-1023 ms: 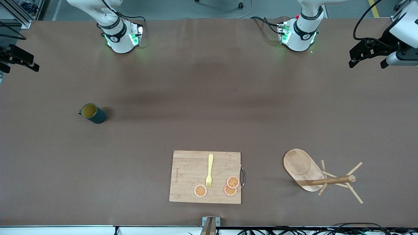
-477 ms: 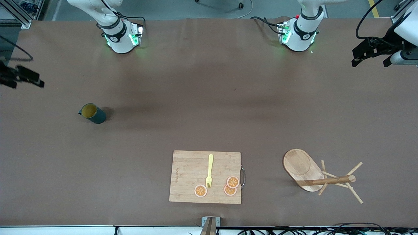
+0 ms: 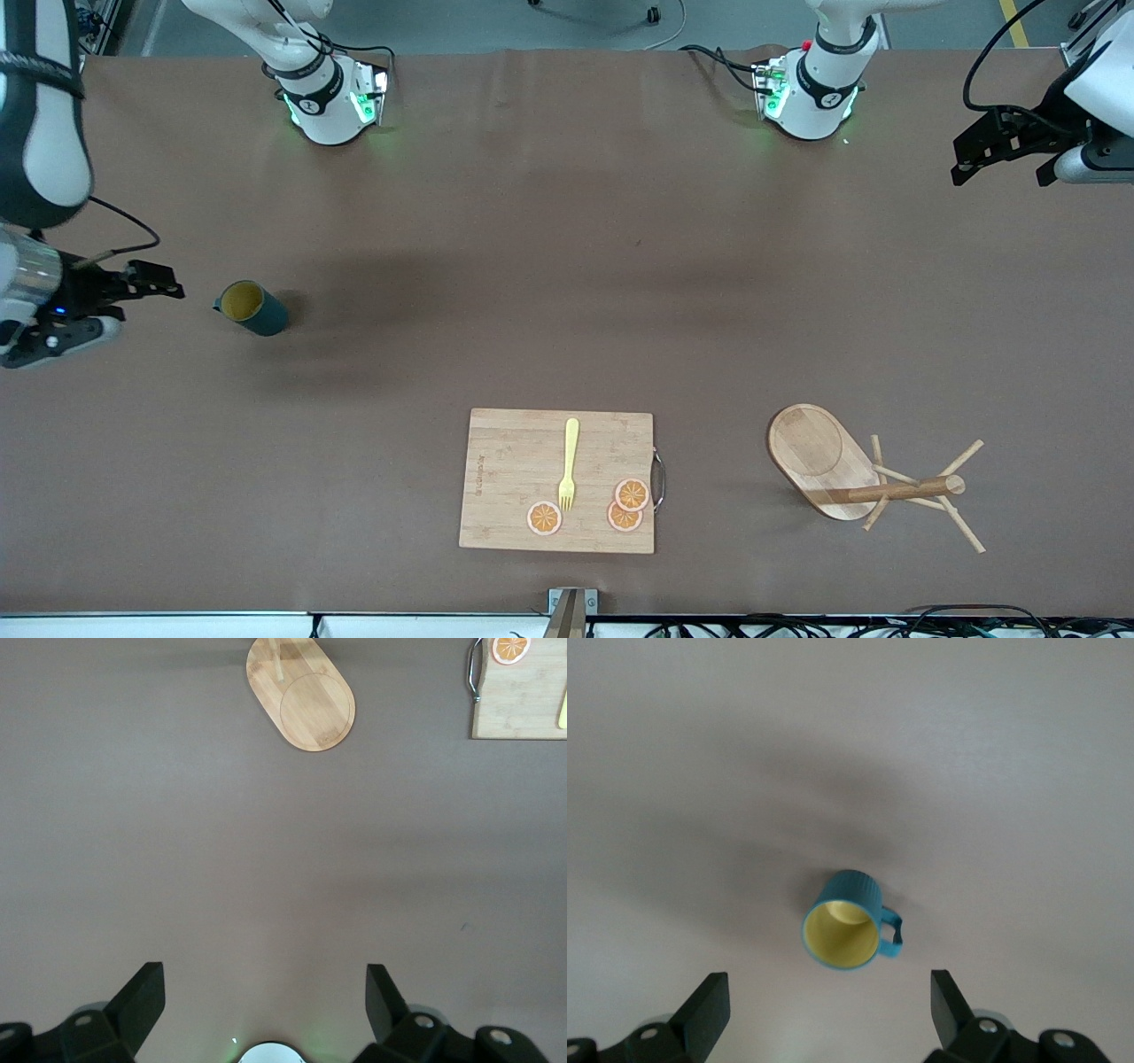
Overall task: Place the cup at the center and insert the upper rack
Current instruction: 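Grasp the teal mug rim with the right gripper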
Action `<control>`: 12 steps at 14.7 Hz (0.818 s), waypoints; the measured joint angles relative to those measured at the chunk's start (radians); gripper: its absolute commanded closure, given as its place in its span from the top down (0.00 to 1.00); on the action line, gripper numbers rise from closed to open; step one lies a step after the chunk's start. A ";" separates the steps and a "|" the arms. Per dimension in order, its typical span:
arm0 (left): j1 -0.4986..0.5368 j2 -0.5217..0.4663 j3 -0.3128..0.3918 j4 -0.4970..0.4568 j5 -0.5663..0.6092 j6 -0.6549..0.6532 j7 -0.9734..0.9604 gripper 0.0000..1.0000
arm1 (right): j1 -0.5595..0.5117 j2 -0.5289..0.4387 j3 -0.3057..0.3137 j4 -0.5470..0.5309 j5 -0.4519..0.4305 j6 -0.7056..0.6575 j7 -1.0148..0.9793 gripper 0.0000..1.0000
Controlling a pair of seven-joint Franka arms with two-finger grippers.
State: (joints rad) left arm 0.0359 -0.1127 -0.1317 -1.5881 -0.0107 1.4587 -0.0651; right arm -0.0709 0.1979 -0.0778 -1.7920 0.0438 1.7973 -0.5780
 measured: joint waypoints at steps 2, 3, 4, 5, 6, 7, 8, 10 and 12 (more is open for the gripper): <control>0.000 0.001 -0.001 0.000 0.000 -0.001 0.000 1.00 | -0.010 0.001 0.000 -0.128 0.000 0.157 -0.124 1.00; 0.000 0.001 -0.002 0.001 0.000 -0.001 0.000 1.00 | -0.016 0.001 0.000 -0.190 0.000 0.246 -0.196 1.00; -0.001 0.002 -0.003 0.001 0.000 -0.001 0.000 1.00 | -0.019 0.002 0.000 -0.258 0.000 0.344 -0.253 1.00; -0.001 0.002 -0.005 0.001 0.000 -0.001 0.000 1.00 | -0.020 0.004 0.000 -0.322 0.000 0.432 -0.290 1.00; -0.002 0.004 -0.007 0.001 0.000 -0.001 0.000 1.00 | -0.020 0.010 0.000 -0.376 0.000 0.496 -0.317 1.00; -0.003 0.005 -0.008 0.001 0.000 -0.002 0.000 1.00 | -0.020 0.019 0.001 -0.411 0.000 0.535 -0.343 1.00; -0.004 0.006 -0.009 0.001 0.000 -0.002 0.000 1.00 | -0.020 0.032 0.001 -0.429 0.000 0.557 -0.369 1.00; -0.005 0.009 -0.009 0.001 0.000 -0.002 0.000 1.00 | -0.020 0.060 0.001 -0.435 0.000 0.569 -0.403 0.96; -0.005 0.010 -0.009 0.002 0.000 -0.002 0.000 1.00 | -0.021 0.073 0.000 -0.435 0.000 0.572 -0.427 0.61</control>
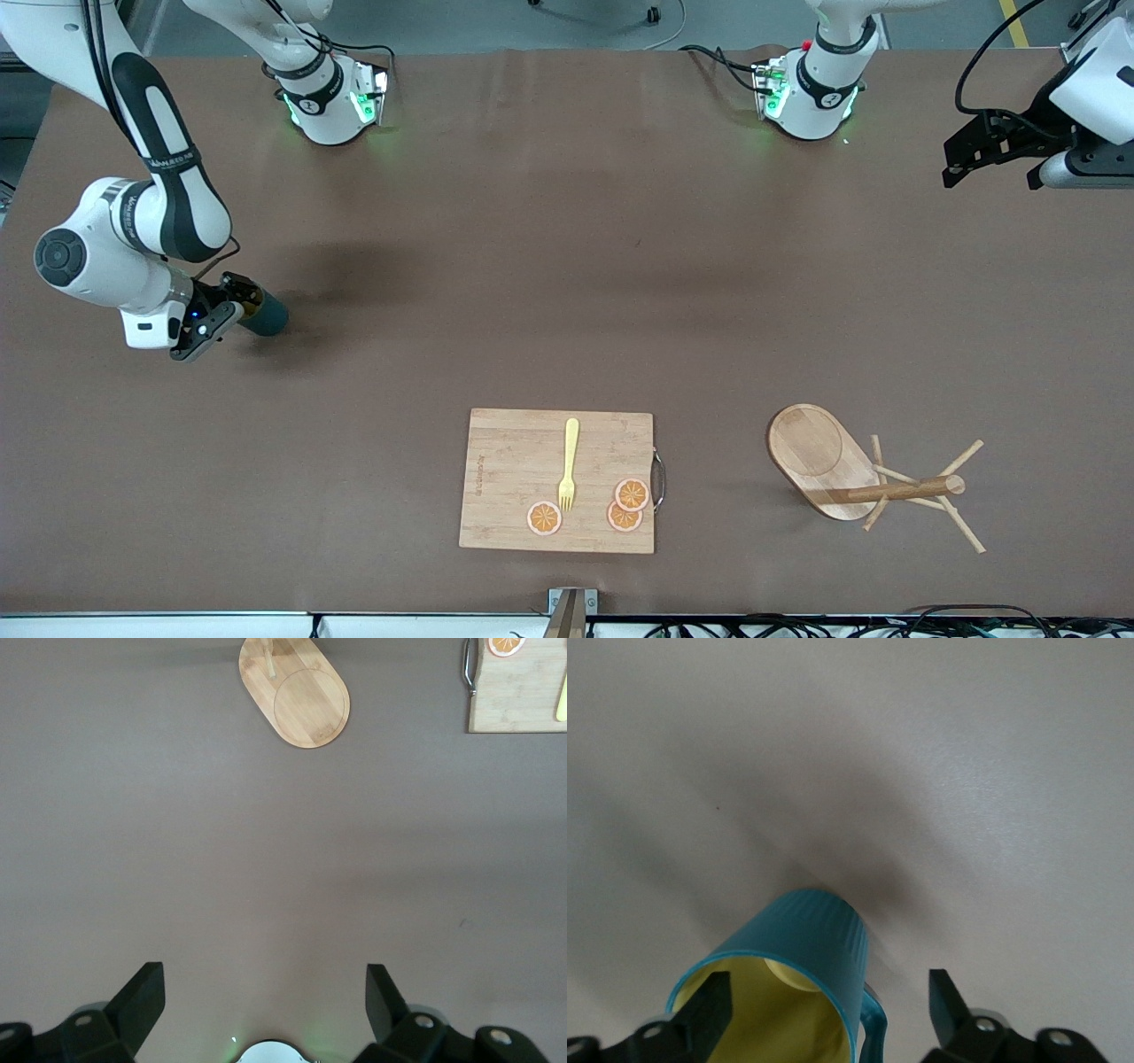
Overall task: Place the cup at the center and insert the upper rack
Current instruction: 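Grasp the teal mug rim with the right gripper, then carry the teal mug with the right gripper toward the table center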
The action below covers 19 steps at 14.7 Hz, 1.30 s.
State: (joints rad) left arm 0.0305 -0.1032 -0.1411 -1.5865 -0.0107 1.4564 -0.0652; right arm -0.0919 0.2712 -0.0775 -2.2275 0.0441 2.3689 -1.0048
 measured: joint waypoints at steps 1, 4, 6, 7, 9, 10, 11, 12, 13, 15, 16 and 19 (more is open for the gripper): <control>0.000 0.000 0.000 0.000 0.000 0.000 0.000 1.00 | -0.002 0.003 -0.001 0.000 0.000 0.002 -0.012 0.39; -0.002 0.001 0.000 0.000 0.000 0.000 0.000 1.00 | -0.017 0.010 -0.001 0.000 0.000 0.009 -0.030 0.00; -0.003 0.003 -0.001 0.000 0.000 -0.001 0.000 1.00 | -0.021 0.016 -0.001 0.000 0.000 0.012 -0.032 0.00; -0.004 0.004 -0.001 0.000 0.000 -0.001 0.000 1.00 | -0.021 0.017 -0.001 0.000 0.000 0.012 -0.032 0.00; -0.004 0.007 -0.002 0.000 0.000 -0.001 0.000 1.00 | -0.021 0.017 -0.001 0.001 0.000 0.011 -0.032 0.00; -0.004 0.008 -0.002 0.000 0.000 -0.001 0.000 1.00 | -0.021 0.017 0.000 0.003 0.000 0.006 -0.030 0.00; -0.004 0.008 -0.002 0.000 0.000 -0.001 0.000 1.00 | -0.020 0.016 0.001 0.008 0.001 -0.006 -0.022 0.00; -0.004 0.008 -0.002 0.000 0.000 -0.001 0.000 1.00 | -0.018 0.013 0.004 0.018 0.001 -0.032 0.006 0.00; -0.004 0.008 -0.002 0.000 0.000 -0.001 0.000 1.00 | -0.011 0.005 0.009 0.035 0.002 -0.071 0.055 0.00; -0.004 0.008 -0.002 0.000 0.000 -0.001 0.000 1.00 | 0.040 -0.029 0.017 0.078 0.003 -0.170 0.201 0.00; -0.003 0.008 -0.002 0.001 0.000 -0.001 0.000 1.00 | 0.081 -0.053 0.020 0.098 0.005 -0.218 0.292 0.00; -0.003 0.008 -0.001 0.001 0.000 -0.001 0.000 1.00 | 0.217 -0.115 0.032 0.122 0.029 -0.298 0.590 0.00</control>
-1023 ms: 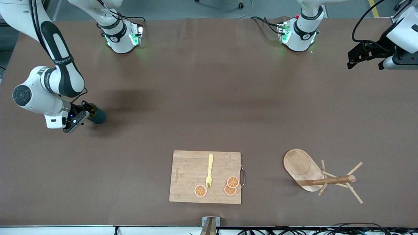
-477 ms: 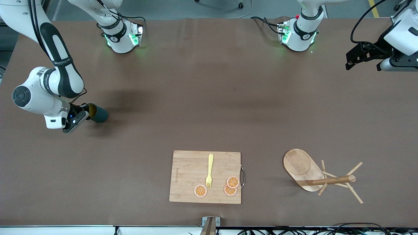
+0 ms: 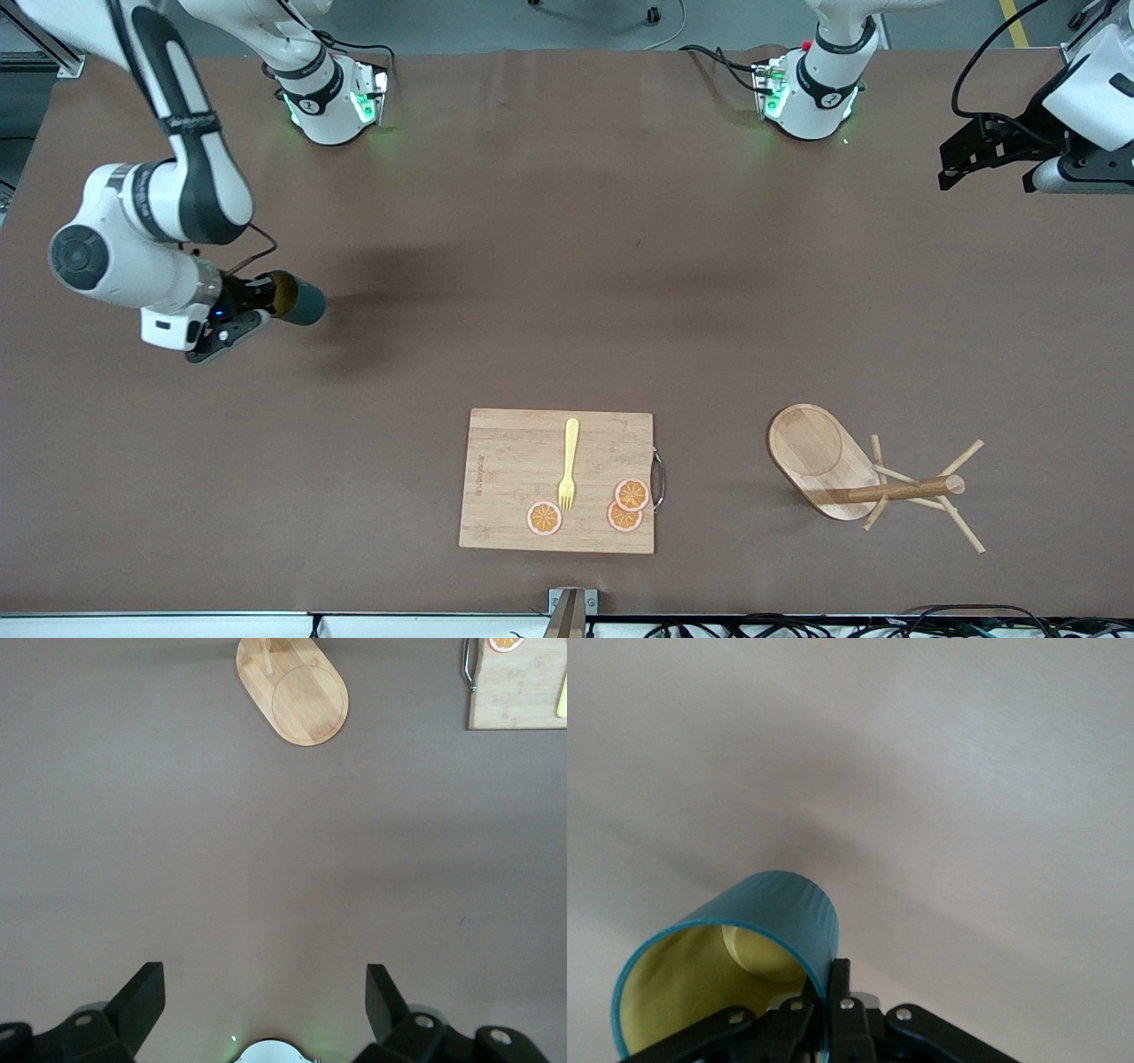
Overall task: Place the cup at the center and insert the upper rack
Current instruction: 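Carry the teal mug with the right gripper toward the table center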
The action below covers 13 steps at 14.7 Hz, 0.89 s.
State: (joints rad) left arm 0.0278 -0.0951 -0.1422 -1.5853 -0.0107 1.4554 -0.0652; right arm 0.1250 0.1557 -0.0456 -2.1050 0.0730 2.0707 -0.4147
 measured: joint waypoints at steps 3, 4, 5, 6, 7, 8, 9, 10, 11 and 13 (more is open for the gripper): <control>0.001 0.000 0.001 0.002 0.000 0.000 0.000 1.00 | 0.184 -0.017 0.006 0.016 0.058 -0.002 0.359 0.00; 0.001 0.000 0.001 0.003 0.000 0.000 0.000 1.00 | 0.260 -0.016 0.008 0.034 0.065 0.003 0.495 0.00; 0.001 0.000 0.001 0.003 0.000 0.000 0.000 1.00 | 0.337 -0.014 0.009 0.058 0.066 0.007 0.632 0.00; 0.001 0.000 0.001 0.003 0.000 0.000 0.000 1.00 | 0.408 -0.005 0.010 0.085 0.066 0.008 0.763 0.00; 0.001 0.000 0.001 0.003 0.000 0.000 0.000 1.00 | 0.472 0.012 0.011 0.117 0.066 0.013 0.876 0.00; 0.000 0.000 0.000 0.003 0.000 0.000 0.000 1.00 | 0.524 0.040 0.012 0.151 0.067 0.023 0.963 0.00; -0.001 0.002 0.000 0.003 0.000 0.000 0.000 1.00 | 0.566 0.078 0.011 0.184 0.069 0.045 1.029 0.00; -0.001 0.005 -0.002 0.003 0.000 0.000 0.000 1.00 | 0.600 0.120 0.011 0.215 0.074 0.077 1.081 0.00; -0.002 0.010 -0.006 0.003 0.000 0.000 0.000 1.00 | 0.629 0.166 0.010 0.243 0.079 0.111 1.123 0.00; -0.003 0.024 -0.027 0.003 0.000 0.001 -0.004 1.00 | 0.684 0.263 0.009 0.303 0.081 0.163 1.177 0.00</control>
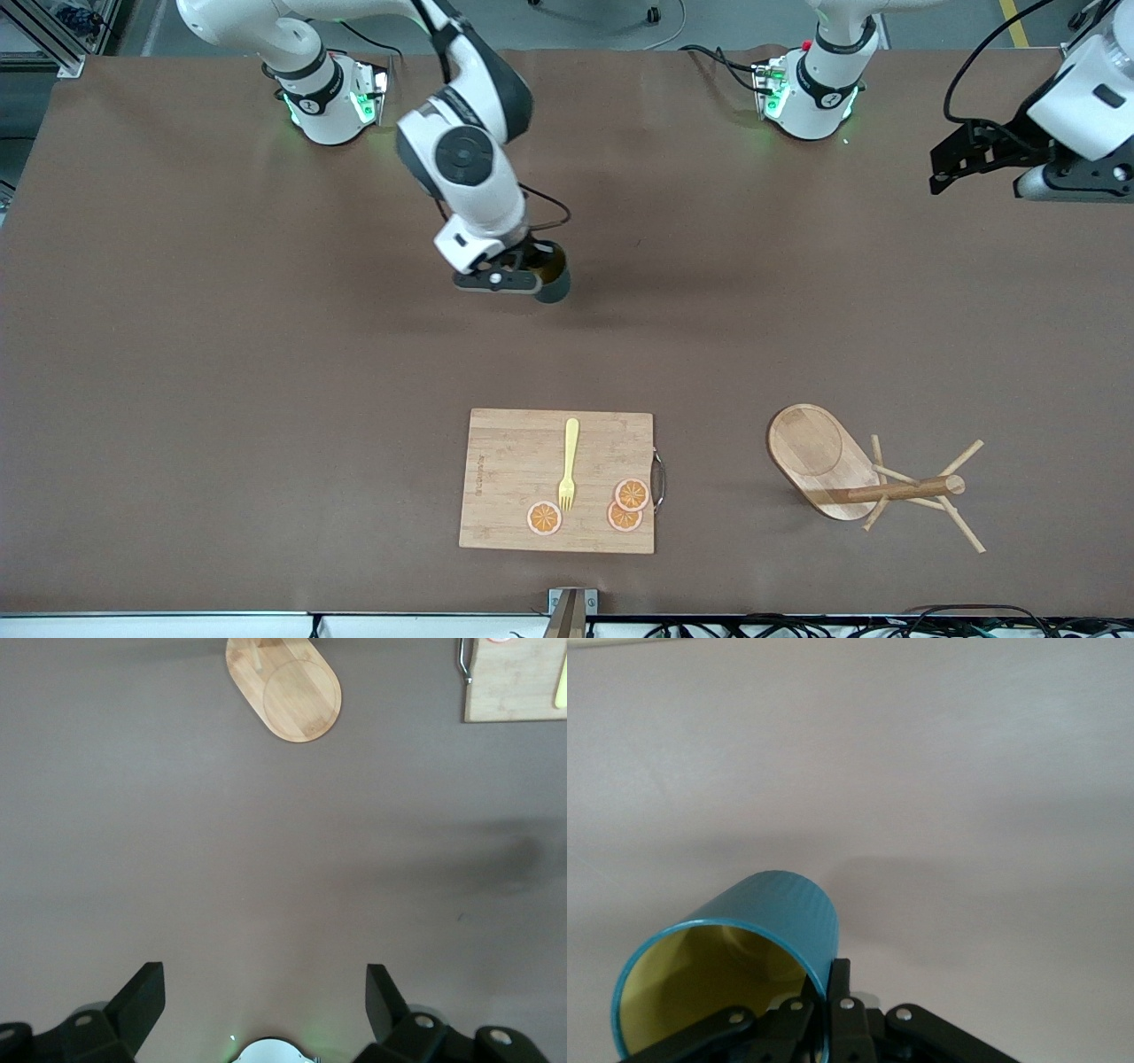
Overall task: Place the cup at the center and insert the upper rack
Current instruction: 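Carry the teal mug with the right gripper toward the table center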
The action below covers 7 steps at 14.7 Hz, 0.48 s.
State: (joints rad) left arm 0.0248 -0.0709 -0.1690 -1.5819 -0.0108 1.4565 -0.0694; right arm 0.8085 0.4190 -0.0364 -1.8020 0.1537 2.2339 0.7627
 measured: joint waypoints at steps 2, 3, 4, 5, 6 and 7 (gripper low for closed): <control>-0.003 0.009 -0.016 0.002 0.000 0.010 -0.009 1.00 | 0.043 0.094 -0.001 0.070 0.000 0.021 0.027 0.00; -0.003 0.011 -0.019 0.003 0.000 0.015 -0.010 1.00 | 0.058 0.138 -0.002 0.109 -0.003 0.023 0.030 0.00; -0.003 0.011 -0.019 0.004 0.000 0.017 -0.010 1.00 | 0.069 0.176 -0.002 0.146 -0.015 0.023 0.025 0.00; -0.003 0.011 -0.019 0.005 0.000 0.017 -0.010 1.00 | 0.076 0.208 -0.003 0.179 -0.031 0.023 0.018 0.00; -0.003 0.013 -0.020 0.005 0.000 0.017 -0.010 1.00 | 0.080 0.232 -0.004 0.203 -0.043 0.022 0.012 0.00; -0.003 0.016 -0.023 0.005 0.000 0.017 -0.010 1.00 | 0.081 0.251 -0.004 0.219 -0.052 0.022 -0.002 0.00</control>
State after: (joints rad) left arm 0.0215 -0.0552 -0.1916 -1.5770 -0.0109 1.4737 -0.0790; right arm 0.8895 0.6696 -0.0409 -1.5830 0.1015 2.2557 0.7603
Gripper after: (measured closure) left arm 0.000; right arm 0.965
